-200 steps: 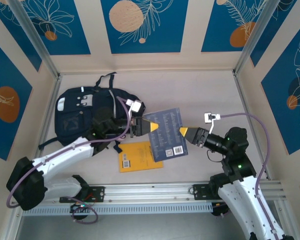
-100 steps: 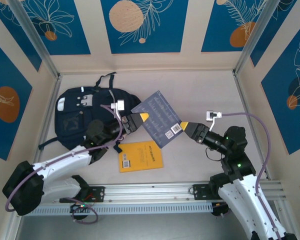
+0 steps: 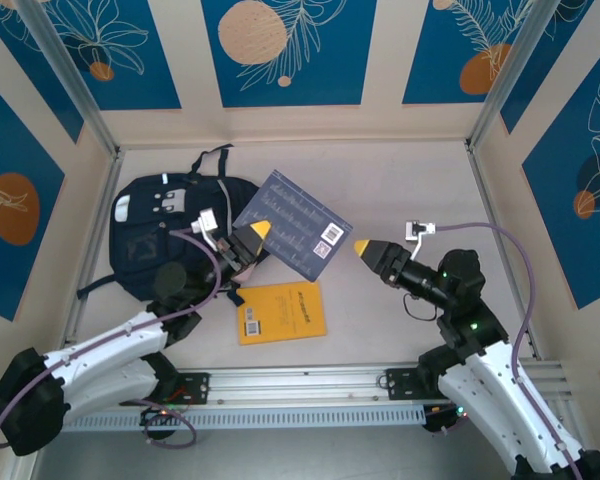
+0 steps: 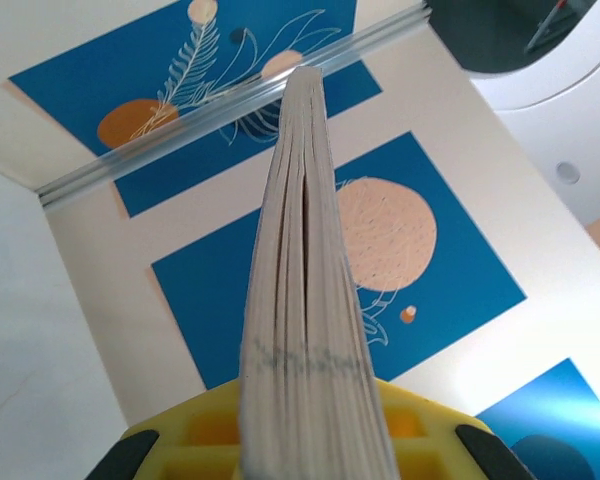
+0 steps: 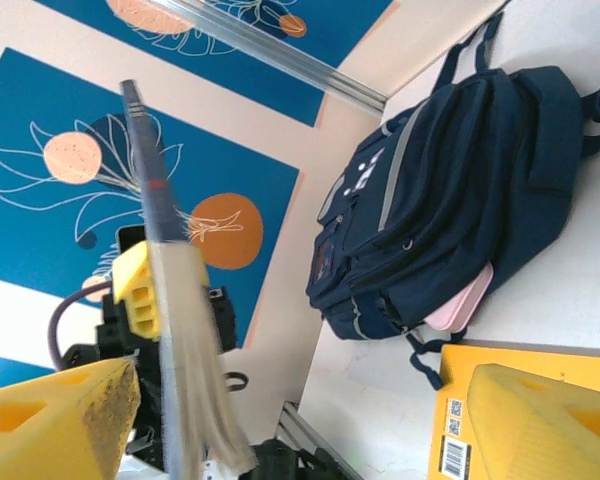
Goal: Pack the student bag
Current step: Pass the book.
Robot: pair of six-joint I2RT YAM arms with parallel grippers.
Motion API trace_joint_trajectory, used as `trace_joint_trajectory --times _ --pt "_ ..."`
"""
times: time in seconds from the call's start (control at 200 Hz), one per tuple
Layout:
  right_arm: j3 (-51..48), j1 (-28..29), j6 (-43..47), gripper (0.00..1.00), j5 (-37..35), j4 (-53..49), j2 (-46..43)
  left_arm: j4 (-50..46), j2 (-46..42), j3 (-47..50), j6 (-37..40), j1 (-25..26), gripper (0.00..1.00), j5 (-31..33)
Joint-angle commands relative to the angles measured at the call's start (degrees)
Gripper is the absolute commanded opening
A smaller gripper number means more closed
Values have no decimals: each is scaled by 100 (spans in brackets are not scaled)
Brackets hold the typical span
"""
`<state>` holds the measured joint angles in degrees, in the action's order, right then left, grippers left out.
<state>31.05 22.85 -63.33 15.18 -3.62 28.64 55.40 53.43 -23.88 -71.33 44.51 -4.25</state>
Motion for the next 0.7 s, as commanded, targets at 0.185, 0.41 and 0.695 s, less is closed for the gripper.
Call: trace_joint_trajectory --times 0.185,0.41,0.695 --pt "76 728 -276 94 -406 1369 512 430 -16 -38 -237 126 0 302" --pt "-240 1124 -150 93 -485 2613 760 520 368 -109 -414 203 0 241" --pt "-515 1829 -83 75 -1264 3339 1031 1073 953 -126 -453 459 0 328"
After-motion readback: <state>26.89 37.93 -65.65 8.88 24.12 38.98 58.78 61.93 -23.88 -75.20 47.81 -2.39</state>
